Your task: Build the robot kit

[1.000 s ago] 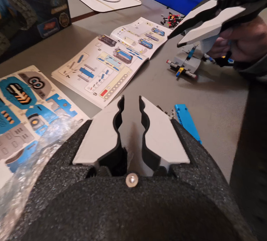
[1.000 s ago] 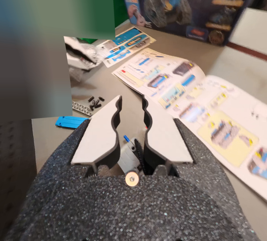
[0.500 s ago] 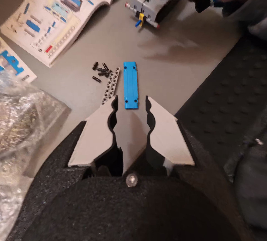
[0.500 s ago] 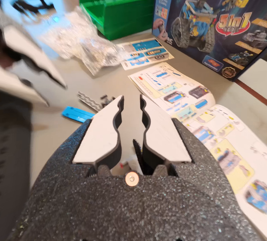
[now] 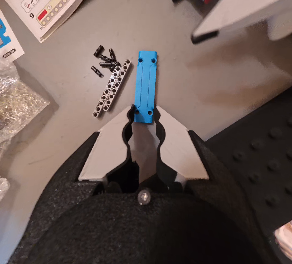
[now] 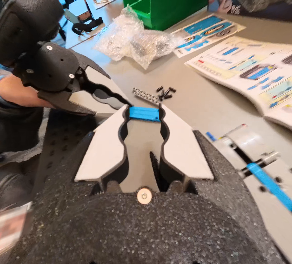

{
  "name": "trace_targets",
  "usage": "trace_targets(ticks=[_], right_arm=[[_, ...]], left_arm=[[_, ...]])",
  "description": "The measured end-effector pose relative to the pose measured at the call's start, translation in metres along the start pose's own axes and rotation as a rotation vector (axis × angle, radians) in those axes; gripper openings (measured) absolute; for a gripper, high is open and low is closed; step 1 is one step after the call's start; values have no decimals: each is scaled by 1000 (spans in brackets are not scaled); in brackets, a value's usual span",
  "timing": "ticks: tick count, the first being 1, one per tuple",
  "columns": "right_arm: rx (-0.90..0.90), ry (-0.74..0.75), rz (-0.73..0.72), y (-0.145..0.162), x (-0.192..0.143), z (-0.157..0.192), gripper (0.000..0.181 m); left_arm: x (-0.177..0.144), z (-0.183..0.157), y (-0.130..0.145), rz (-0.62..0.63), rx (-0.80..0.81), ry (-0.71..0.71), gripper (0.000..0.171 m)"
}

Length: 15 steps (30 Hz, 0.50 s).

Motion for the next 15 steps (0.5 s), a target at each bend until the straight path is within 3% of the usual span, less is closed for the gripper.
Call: trace_targets(ticks=[2, 5, 7, 9, 11, 13, 15], right_arm=[[73, -46, 31, 6, -4, 10, 43], [232, -57, 51, 9, -12, 14, 53], [347, -188, -31, -6, -19, 36, 50], [422, -348, -125, -29, -26, 67, 47], [385, -351, -223, -46, -29, 86, 43], [305, -312, -307, -55, -36, 99, 12], [219, -265, -364, -61, -45, 105, 10]], left_arm=[[-6, 0, 1, -50, -35, -34, 23], [-43, -8, -15, -283, -67, -107, 23], [-78, -30, -33, -508, -69, -75, 23], [-101, -48, -39, -618, -73, -88, 23], [-116, -63, -42, -696, -62, -120, 23], [-127, -71, -45, -744, -37, -180, 23], [-133, -76, -47, -757, -3, -208, 23]])
Point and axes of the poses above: each gripper's, where its closed fingertips meet, x out along the fingers, y out of its underside, z = x × y across the jaws, the point moved 2 cm from there along -x, back along the fingers, and after that the axes turned 10 degrees about y, right-handed, at the moved point
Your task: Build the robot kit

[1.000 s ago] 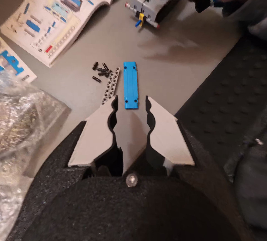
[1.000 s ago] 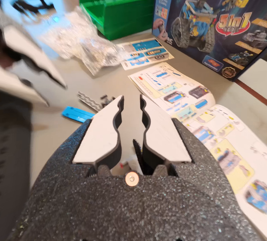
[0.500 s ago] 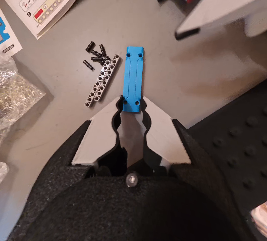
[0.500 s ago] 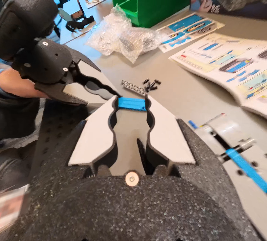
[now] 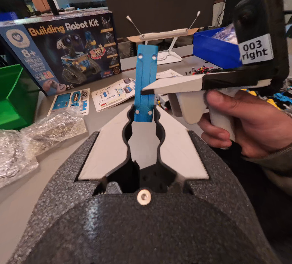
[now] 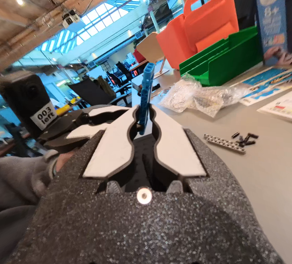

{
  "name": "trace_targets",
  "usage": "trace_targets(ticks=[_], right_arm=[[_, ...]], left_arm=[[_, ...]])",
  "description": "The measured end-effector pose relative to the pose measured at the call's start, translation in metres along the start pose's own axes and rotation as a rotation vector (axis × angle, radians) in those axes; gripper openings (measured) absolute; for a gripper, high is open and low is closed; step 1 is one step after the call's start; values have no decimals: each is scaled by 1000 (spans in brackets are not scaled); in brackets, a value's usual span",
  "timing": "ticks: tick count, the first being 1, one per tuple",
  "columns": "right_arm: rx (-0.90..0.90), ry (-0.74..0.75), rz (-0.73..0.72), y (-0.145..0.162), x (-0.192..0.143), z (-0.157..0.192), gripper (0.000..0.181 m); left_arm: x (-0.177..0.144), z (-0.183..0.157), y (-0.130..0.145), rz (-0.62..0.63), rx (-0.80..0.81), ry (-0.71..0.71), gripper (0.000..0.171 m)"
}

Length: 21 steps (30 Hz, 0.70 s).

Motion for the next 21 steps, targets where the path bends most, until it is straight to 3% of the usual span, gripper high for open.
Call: trace_targets(ticks=[2, 5, 8, 11, 14, 21], right_arm=[[-120, 13, 4, -6, -5, 6, 6], [-286, -1, 160, -6, -13, 10, 6], [-365, -232, 254, -2, -32, 51, 6], [-373, -291, 312, 1, -37, 72, 6], [-372, -294, 332, 4, -36, 80, 6], [-335, -371, 372, 9, -45, 86, 6]], left_arm=[[-5, -7, -6, -33, 13, 72, 22], [-28, -6, -29, -191, -62, 236, 32], [-42, -7, -50, -296, -252, 504, 38], [-54, -27, -58, -340, -330, 774, 35], [-60, -37, -58, -355, -285, 848, 9], [-65, -49, -56, -310, -276, 941, 6]])
Point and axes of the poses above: each gripper's, where its closed fingertips meet, x out along the fingers, y out of its underside, z = x × y across the jaws, the point moved 2 cm from there along -x, back along the fingers, and after that the axes turned 10 degrees about y, right-handed, at the moved point
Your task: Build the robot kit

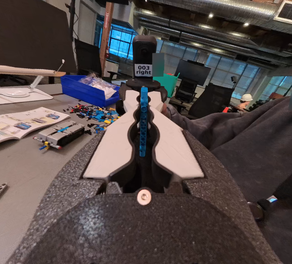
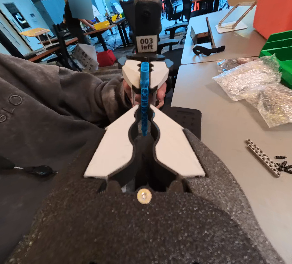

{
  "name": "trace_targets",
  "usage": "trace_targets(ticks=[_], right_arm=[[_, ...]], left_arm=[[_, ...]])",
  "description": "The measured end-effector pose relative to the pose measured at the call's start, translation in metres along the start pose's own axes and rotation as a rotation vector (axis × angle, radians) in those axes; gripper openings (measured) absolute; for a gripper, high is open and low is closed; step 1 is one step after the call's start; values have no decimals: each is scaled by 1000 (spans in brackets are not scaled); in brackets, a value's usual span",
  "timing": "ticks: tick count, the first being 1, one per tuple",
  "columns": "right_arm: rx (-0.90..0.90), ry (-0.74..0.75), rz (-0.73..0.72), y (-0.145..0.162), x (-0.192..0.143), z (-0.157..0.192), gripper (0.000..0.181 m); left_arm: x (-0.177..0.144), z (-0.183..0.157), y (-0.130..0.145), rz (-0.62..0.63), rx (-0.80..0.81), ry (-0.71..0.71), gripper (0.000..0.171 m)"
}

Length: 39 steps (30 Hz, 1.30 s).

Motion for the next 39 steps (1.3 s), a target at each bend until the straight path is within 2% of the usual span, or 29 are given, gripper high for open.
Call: trace_targets(ticks=[3, 9, 11, 28, 32, 35, 39], right_arm=[[-2, -2, 25, 0, -1, 2, 6], [-3, -7, 57, 4, -2, 3, 6], [4, 2, 55, 4, -1, 0, 6], [-49, 43, 157, 17, -4, -1, 6], [-62, 37, 189, 22, -3, 2, 5], [-68, 35, 202, 24, 0, 3, 5], [-62, 36, 202, 24, -2, 2, 6]], left_arm=[[0, 1, 0, -13, -10, 7, 14], [3, 0, 6, 15, -6, 15, 13], [2, 1, 6, 14, -8, 15, 6], [8, 2, 18, 65, -12, 4, 9], [9, 2, 20, 76, -11, 5, 19], [10, -1, 22, 89, -6, 21, 11], [9, 0, 20, 83, -2, 9, 14]])
Point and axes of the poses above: each gripper's, where its closed fingertips meet, x out along the fingers, y out of its underside, z = x × y across the jaws, the point moved 2 cm from there along -x, back along the fingers, and after that the axes turned 10 degrees about y, right-handed, at the moved point
